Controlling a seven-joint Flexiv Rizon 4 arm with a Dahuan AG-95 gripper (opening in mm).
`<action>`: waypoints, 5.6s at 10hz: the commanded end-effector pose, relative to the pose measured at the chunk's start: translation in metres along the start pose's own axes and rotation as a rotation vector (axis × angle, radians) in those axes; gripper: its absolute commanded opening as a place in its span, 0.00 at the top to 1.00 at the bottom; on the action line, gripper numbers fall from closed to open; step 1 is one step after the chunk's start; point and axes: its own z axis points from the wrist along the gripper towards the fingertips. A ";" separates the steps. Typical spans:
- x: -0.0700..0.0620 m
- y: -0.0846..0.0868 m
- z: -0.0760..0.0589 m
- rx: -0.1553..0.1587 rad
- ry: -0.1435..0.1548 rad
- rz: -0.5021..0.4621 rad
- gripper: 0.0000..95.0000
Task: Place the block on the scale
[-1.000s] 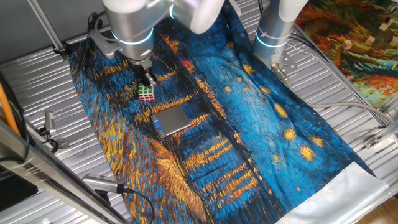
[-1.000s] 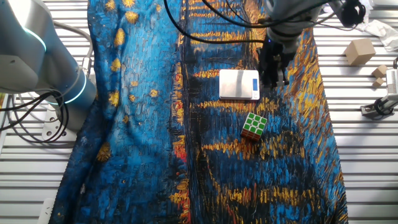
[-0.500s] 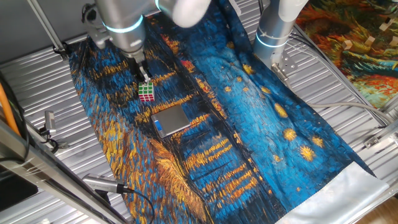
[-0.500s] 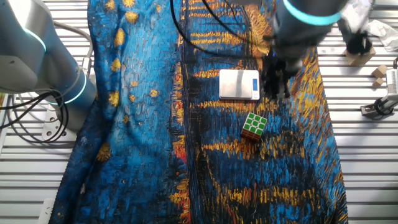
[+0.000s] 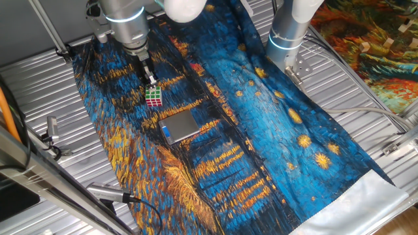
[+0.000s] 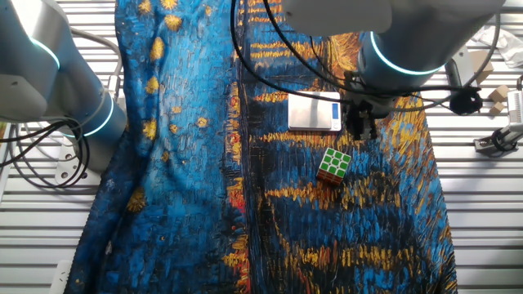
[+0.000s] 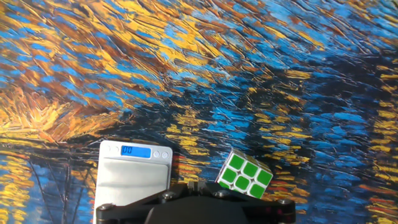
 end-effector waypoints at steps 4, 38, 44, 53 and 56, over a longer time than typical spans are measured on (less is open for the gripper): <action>0.026 -0.005 -0.050 -0.014 0.018 -0.072 1.00; 0.057 0.017 -0.054 -0.008 0.069 -0.013 1.00; 0.056 0.014 -0.057 -0.002 -0.014 -0.031 1.00; 0.056 0.014 -0.057 -0.005 -0.018 -0.047 1.00; 0.056 0.014 -0.057 -0.020 -0.047 -0.072 1.00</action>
